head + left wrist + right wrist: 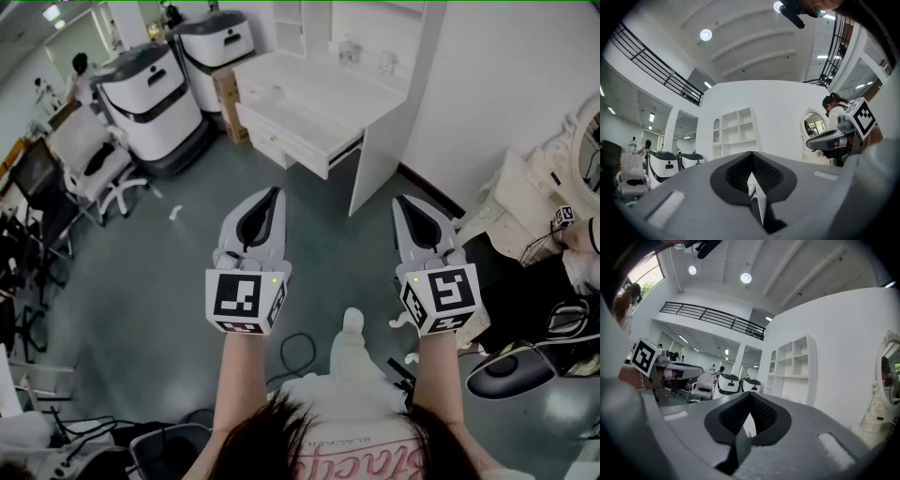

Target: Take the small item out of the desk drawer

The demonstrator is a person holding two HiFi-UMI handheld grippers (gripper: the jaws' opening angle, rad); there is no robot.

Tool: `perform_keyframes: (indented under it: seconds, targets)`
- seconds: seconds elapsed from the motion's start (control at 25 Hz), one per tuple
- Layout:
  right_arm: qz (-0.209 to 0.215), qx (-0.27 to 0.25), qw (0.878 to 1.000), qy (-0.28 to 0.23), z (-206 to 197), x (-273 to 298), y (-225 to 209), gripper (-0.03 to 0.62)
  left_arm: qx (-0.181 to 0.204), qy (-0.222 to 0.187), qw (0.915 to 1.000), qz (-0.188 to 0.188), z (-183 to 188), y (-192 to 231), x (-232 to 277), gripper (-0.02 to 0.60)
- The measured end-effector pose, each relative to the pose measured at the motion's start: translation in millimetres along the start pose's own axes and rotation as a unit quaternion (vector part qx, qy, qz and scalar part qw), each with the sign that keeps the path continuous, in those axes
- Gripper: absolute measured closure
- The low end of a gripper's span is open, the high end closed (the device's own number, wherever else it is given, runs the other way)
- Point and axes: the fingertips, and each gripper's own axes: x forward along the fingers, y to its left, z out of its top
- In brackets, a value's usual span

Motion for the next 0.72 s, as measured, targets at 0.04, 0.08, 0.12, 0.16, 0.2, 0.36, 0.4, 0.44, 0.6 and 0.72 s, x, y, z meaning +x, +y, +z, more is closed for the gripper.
perform_keyframes:
  seconds: [0.04,0.08,0.12,0.16,0.2,0.36,0.4,0.44,0.6,0.72]
  targets:
    - [-0.001,0.003,1.0,-0.001,0,2,-1,0.594,-0.002,0.0,1.0,0.001,0,1,2,0.568]
    - [-0.001,0.005,1.0,-0.001,0,3,-2,0.594,-0.004,0.0,1.0,0.002,-1,3,3,0.568]
    - [-0.001,0.007,1.0,0.0,0,6,-3,0.594,-0.005,0.0,1.0,0.002,-2,4,6,0.568]
    - [0.0,0.008,1.0,0.001,-1,9,-4,0.594,-0.005,0.001,1.0,0.003,-3,5,9,0.568]
    - [0.001,0.008,1.0,0.003,-2,13,-5,0.594,-0.005,0.001,1.0,0.003,-3,7,12,0.568]
    - [0.009,0.004,1.0,0.004,-2,38,-17,0.594,-0.009,-0.001,0.9999,0.01,-4,17,36,0.568]
    - [0.012,0.004,1.0,0.003,-3,45,-23,0.593,-0.01,-0.001,0.9999,0.012,-6,19,44,0.568]
    - [0.014,0.005,1.0,0.001,-4,53,-29,0.592,-0.009,0.0,0.9998,0.015,-8,21,54,0.568]
    - [0.024,0.008,1.0,-0.003,-11,90,-59,0.594,-0.008,0.007,0.9996,0.026,-19,30,97,0.568]
    - [0.038,0.009,0.999,-0.004,-14,119,-82,0.593,-0.01,0.009,0.9991,0.041,-24,39,132,0.568]
